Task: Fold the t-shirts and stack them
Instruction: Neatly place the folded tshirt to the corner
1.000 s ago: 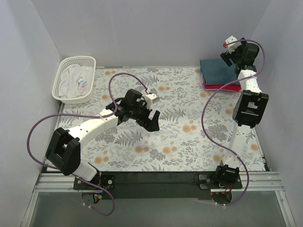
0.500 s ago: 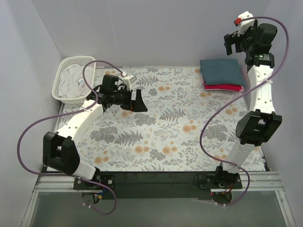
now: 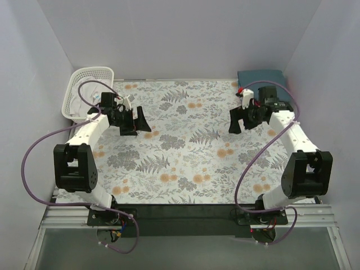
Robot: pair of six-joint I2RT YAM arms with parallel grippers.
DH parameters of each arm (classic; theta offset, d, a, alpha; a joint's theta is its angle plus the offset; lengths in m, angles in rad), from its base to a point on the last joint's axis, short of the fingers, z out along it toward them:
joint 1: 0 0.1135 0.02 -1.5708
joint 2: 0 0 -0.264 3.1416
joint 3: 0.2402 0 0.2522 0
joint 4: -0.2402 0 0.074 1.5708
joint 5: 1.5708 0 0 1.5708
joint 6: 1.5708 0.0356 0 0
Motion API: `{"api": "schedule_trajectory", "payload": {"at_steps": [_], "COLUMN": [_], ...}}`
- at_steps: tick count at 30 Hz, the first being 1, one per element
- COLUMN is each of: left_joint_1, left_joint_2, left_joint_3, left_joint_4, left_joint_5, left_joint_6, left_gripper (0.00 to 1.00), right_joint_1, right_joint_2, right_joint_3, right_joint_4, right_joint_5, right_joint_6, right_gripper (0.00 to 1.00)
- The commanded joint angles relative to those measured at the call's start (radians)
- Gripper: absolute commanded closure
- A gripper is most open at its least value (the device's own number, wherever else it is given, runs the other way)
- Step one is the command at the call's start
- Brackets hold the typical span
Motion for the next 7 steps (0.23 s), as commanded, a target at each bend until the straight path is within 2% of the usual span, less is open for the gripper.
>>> {"api": "schedule_trajectory", "payload": {"at_steps": [1,4,7], "left_joint_1": [-0.012,-0.012,-0.012], "left_joint_2": [-0.106,-0.152,-0.207], "left_joint_3": [-0.062,-0.133,-0.184], "left_joint_4": [-0.005,0.005,0.011], "left_joint_5": [-0.082,-0.104,-0.103], "left_joint_6": [0.045,0.067,0.08], "left_gripper": [0.08,0.08,0.08], "right_joint_1": [0.019,0.032,0.036], "right_joint_2": [-0.093,-0.125,-0.174], "right_joint_3": [-0.14,-0.22,-0.252], "right_joint_4": [0.017,0.037,0.058], "right_joint_5": [-0.08,-0.099,-0.047], "right_joint_6": [0.072,0.086,0.086], "right_gripper": [0.02,0.02,0.02]}}
